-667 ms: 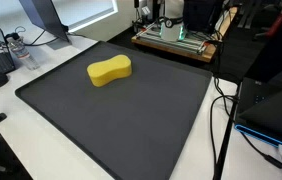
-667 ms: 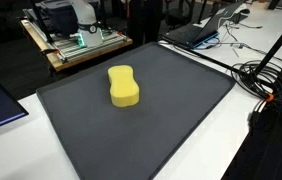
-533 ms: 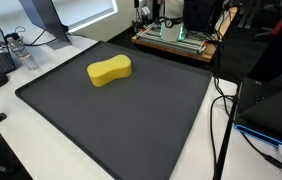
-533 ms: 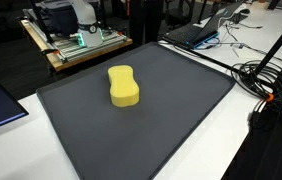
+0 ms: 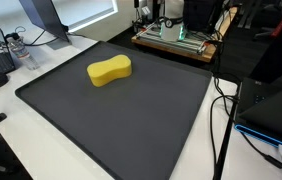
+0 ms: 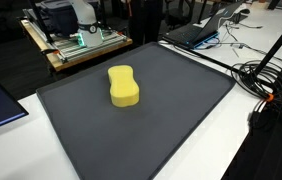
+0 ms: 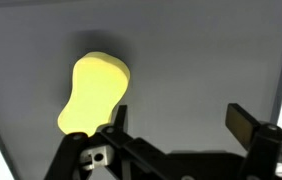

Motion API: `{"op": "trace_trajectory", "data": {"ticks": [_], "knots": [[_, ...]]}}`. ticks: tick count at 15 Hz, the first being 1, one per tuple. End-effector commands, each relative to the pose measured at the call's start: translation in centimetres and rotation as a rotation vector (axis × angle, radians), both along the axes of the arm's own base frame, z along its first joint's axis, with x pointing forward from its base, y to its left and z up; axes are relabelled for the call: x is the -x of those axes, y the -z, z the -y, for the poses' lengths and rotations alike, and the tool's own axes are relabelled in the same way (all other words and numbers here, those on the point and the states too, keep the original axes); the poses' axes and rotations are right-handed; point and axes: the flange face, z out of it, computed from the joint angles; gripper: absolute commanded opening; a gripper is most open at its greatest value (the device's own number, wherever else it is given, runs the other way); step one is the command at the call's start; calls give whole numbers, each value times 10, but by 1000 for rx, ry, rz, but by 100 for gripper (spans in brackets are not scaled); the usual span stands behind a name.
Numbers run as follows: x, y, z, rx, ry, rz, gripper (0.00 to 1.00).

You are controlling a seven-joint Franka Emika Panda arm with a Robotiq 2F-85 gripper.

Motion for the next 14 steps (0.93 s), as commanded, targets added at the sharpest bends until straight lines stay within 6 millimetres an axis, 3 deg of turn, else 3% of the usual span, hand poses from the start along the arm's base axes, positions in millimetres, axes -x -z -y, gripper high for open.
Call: {"op": "trace_trajectory", "data": {"ticks": [1,7,14], "knots": [[-20,-11,-22,1,-14,-4,100],[-71,-15,-58,33,60,-124,100],[-158,10,-71,203,374,-133,100]]}}
